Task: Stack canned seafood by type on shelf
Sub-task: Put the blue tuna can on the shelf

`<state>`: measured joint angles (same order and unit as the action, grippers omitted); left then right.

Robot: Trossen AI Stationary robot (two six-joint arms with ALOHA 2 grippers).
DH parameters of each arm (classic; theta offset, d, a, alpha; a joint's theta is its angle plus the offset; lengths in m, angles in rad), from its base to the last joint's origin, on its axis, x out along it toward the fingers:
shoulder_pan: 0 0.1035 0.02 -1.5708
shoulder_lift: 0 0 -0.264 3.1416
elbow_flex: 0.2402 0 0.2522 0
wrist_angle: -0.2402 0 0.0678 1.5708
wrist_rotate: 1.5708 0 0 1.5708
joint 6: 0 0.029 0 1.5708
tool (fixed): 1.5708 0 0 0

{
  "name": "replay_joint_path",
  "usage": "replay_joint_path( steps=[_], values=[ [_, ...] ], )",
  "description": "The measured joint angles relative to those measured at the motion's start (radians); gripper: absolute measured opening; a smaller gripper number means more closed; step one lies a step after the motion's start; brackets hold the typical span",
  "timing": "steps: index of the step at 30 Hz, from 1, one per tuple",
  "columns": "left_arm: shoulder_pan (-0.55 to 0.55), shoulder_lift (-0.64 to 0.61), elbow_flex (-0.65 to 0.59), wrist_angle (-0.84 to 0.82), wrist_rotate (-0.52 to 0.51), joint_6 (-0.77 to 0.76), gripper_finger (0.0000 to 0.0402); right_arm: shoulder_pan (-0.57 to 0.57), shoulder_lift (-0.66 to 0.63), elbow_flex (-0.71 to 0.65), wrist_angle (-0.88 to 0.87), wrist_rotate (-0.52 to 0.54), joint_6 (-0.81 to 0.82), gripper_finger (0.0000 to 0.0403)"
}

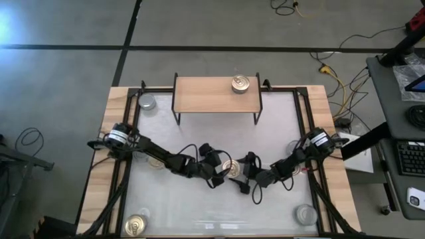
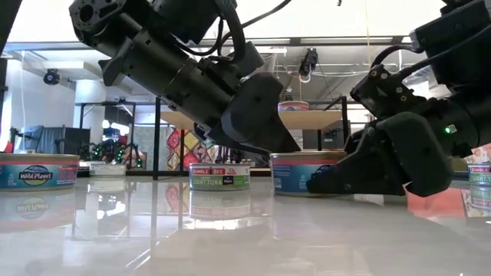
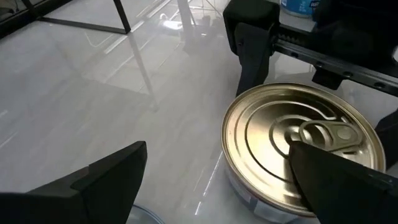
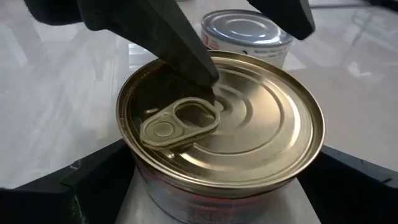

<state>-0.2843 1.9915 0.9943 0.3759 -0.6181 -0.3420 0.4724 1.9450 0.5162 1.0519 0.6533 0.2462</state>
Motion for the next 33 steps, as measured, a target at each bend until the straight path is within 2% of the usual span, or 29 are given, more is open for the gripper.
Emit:
replay_joint_path(
  steps=[6, 13, 20, 27, 30, 33],
  values=[
    [-0.001, 0.0, 0.0, 0.001, -0.003, 0.0, 0.0377, 0.002, -0.008, 0.014, -0.007, 0.0, -0.06, 0.04],
    [0.001, 0.0, 0.0, 0.0, -0.011, -0.001, 0.0377, -0.007, -0.004, 0.016, -0.007, -0.005, 0.008, 0.0399],
    [0.001, 0.0, 0.0, 0.002, -0.012, -0.011, 0.0377, -0.008, -0.004, 0.017, -0.008, -0.005, 0.015, 0.0355],
    [-0.019, -0.028, 0.001, -0.003, -0.03, 0.013, 0.0377, -0.005, -0.012, 0.02, -0.024, -0.009, 0.015, 0.0355],
    [-0.056, -0.088, 0.003, 0.001, -0.07, 0.058, 0.0377, 0.004, -0.053, 0.02, -0.091, -0.012, 0.015, 0.0356],
    [-0.111, -0.147, 0.001, 0.006, -0.151, 0.116, 0.0377, 0.012, -0.135, 0.024, -0.24, -0.015, 0.034, 0.0356]
  ],
)
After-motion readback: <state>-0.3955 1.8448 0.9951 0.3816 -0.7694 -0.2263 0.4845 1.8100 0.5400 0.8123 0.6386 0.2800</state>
